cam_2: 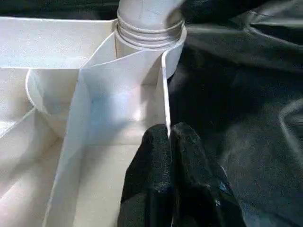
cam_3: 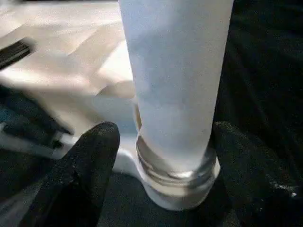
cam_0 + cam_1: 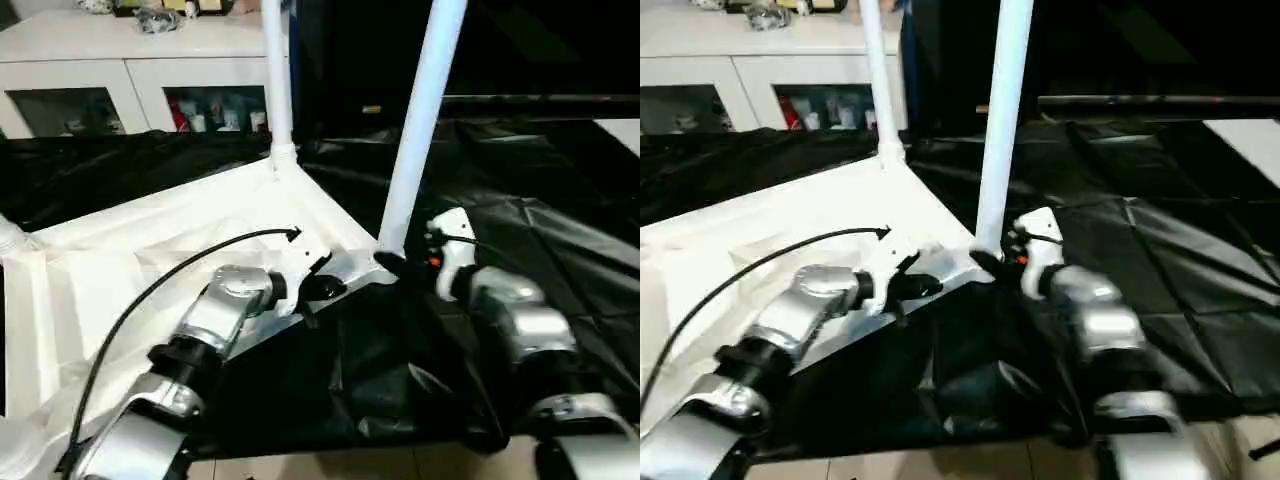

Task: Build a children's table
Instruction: Rotate leg to tighten

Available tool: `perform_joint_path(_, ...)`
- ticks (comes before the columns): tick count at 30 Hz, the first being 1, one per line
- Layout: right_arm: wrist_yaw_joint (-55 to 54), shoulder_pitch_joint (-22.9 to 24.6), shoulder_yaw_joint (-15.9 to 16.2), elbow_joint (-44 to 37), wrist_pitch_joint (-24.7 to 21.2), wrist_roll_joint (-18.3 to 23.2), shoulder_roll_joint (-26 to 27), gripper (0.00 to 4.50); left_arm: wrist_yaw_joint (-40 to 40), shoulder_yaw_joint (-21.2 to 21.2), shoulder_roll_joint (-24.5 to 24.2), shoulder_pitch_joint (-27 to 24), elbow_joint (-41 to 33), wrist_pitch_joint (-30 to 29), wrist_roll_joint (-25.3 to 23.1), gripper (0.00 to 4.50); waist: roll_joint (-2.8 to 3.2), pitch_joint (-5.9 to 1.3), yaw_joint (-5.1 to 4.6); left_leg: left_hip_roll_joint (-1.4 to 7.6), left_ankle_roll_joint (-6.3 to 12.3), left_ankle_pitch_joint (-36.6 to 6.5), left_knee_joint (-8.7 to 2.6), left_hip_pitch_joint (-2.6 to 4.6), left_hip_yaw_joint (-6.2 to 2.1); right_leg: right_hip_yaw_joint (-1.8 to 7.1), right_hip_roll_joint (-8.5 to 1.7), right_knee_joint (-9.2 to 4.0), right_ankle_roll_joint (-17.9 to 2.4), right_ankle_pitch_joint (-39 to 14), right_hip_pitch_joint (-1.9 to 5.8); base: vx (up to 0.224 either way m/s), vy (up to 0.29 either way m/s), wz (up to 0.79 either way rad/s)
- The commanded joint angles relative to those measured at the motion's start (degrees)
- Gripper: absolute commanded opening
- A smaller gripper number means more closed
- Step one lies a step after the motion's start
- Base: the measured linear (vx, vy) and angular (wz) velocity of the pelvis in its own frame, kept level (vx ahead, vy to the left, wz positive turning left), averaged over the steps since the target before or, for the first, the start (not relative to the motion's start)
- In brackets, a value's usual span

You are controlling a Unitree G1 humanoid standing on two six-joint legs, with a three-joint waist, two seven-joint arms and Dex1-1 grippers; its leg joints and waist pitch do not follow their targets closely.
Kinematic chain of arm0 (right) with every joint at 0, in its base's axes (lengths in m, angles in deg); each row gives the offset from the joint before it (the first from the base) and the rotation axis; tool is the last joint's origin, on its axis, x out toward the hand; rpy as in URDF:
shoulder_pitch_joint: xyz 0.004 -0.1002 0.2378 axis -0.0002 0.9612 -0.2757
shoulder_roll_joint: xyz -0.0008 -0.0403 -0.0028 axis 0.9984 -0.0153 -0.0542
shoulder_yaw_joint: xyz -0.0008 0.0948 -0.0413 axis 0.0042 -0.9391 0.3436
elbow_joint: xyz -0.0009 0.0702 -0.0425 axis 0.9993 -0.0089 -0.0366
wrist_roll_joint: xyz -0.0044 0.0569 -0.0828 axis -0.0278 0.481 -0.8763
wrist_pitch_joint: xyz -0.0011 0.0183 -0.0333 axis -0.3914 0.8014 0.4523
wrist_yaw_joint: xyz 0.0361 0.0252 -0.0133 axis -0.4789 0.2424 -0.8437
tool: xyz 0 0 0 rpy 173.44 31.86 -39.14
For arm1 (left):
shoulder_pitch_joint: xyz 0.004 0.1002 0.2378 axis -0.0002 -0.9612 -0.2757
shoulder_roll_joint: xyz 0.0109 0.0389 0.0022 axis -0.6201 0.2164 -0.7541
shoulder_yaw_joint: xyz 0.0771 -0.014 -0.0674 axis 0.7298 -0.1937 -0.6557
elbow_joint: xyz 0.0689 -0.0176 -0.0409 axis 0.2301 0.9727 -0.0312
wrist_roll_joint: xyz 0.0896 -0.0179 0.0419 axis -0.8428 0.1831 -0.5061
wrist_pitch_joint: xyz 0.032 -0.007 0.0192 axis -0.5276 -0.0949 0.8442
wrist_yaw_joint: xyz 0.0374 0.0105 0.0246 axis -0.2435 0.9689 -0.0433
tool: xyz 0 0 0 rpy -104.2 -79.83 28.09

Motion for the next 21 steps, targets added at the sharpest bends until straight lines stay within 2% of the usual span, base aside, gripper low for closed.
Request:
perform_joint_path(1, 6.65, 0.40, 3.25, -2.34, -0.26, 0.66, -0.58, 3.31, -4.28, 2.36, -1.50, -1.40, -1.67, -1.25, -0.13, 0.00, -0.76, -4.17, 0.40, 3.02, 8.04, -2.19, -2.27, -0.31, -0.89, 3.12, -4.33, -1.82, -15.38, 2.98, 3.29, 0.000, 0.000, 0.00)
perform_joint_path(3, 10.01, 0.58, 4.18, -2.72, -0.32, 0.31, -2.26, 3.31, -7.86, 3.20, -3.43, -2.36, -3.83, -2.64, 0.56, 0.00, -0.92, -4.20, 0.70, 2.97, 9.25, -1.80, -1.93, -0.50, -0.91, 3.02, -4.37, -1.43, -15.79, 4.40, 3.21, 0.000, 0.000, 0.00)
perform_joint_path(4, 10.01, 0.58, 4.18, -2.72, -0.32, 0.31, -2.26, 3.31, -7.86, 3.20, -3.43, -2.36, -3.83, -2.64, 0.56, 0.00, -0.68, -3.96, 0.70, 3.04, 9.44, -3.10, -1.99, -0.38, -0.81, 2.90, -4.23, -1.87, -15.62, 1.42, 2.86, 0.000, 0.000, 0.00)
perform_joint_path(5, 11.66, 0.58, 4.78, -2.68, -0.09, 0.01, -3.21, 3.31, -10.82, 4.11, -5.12, -3.23, -5.92, -4.06, 1.13, 0.00, -0.53, -3.79, 0.78, 3.31, 8.34, -5.34, -2.21, -0.13, -0.89, 2.86, -4.31, -2.29, -15.18, -3.06, 2.81, 0.000, 0.000, 0.00)
perform_joint_path(7, 12.95, 0.45, 5.21, -2.46, 0.22, -0.03, -3.91, 3.31, -13.18, 4.83, -6.57, -4.06, -7.96, -5.39, 1.67, 0.00, -0.45, -3.63, 0.76, 3.47, 7.21, -6.91, -2.50, -0.07, -0.97, 2.86, -4.24, -2.52, -14.78, -6.57, 2.74, 0.000, 0.000, 0.00)
perform_joint_path(8, 13.80, 0.38, 5.53, -2.35, 0.38, -0.07, -4.28, 3.31, -13.90, 4.99, -7.15, -4.47, -8.84, -5.71, 1.89, 0.00, -0.36, -3.49, 0.69, 3.68, 5.37, -9.60, -2.78, 0.22, -1.03, 2.99, -4.16, -2.79, -14.26, -10.04, 2.56, 0.000, 0.000, 0.00)
perform_joint_path(10, 14.80, 0.33, 5.77, -2.29, 0.26, 0.04, -4.56, 3.31, -14.13, 4.99, -7.47, -4.72, -9.40, -5.88, 2.01, 0.00, -0.25, -3.32, 0.60, 3.72, 4.54, -10.90, -2.95, 0.31, -1.04, 3.08, -4.07, -3.01, -13.90, -11.49, 2.41, 0.000, 0.000, 0.00)
perform_joint_path(11, 15.76, 0.41, 5.96, -2.48, 0.02, 0.26, -4.74, 3.31, -14.18, 4.94, -7.64, -4.89, -9.70, -5.96, 2.05, 0.00, -0.29, -3.27, 0.68, 3.82, 3.44, -12.87, -3.12, 0.67, -1.02, 3.13, -4.01, -3.13, -13.73, -12.75, 2.24, 0.000, 0.000, 0.00)
perform_joint_path(14, 17.26, 0.47, 6.08, -2.77, -0.52, 0.81, -4.90, 3.04, -14.17, 4.82, -7.90, -5.12, -10.31, -6.41, 2.11, 0.00, -0.38, -3.26, 0.70, 3.68, 2.78, -13.28, -3.20, 0.46, -1.07, 3.25, -4.21, -3.14, -13.15, -13.48, 2.48, 0.000, 0.000, 0.00)
perform_joint_path(15, 17.73, 0.53, 6.14, -2.90, -0.70, 1.00, -4.94, 3.04, -14.17, 4.77, -7.99, -5.21, -10.50, -6.56, 2.13, 0.00, -0.60, -3.29, 0.70, 3.65, 2.85, -12.89, -3.19, 0.28, -1.10, 3.26, -4.29, -3.13, -12.81, -13.48, 2.62, 0.000, 0.000, 0.00)
perform_joint_path(16, 17.73, 0.53, 6.14, -2.90, -0.70, 1.00, -4.94, 3.04, -14.17, 4.77, -7.99, -5.21, -10.50, -6.56, 2.13, 0.00, -0.55, -3.32, 0.71, 3.64, 2.90, -12.59, -3.17, 0.29, -1.13, 3.26, -4.33, -3.08, -12.74, -13.38, 2.62, 0.000, 0.000, 0.00)
perform_joint_path(21, 18.96, 0.63, 6.60, -2.97, -1.38, 1.38, -5.12, 2.53, -14.07, 4.56, -8.34, -5.45, -11.00, -7.10, 2.24, 0.00, -0.59, -3.56, 0.75, 3.47, 4.01, -9.53, -2.80, 0.07, -1.07, 3.18, -4.25, -2.79, -13.01, -10.66, 2.71, 0.000, 0.000, 0.00)
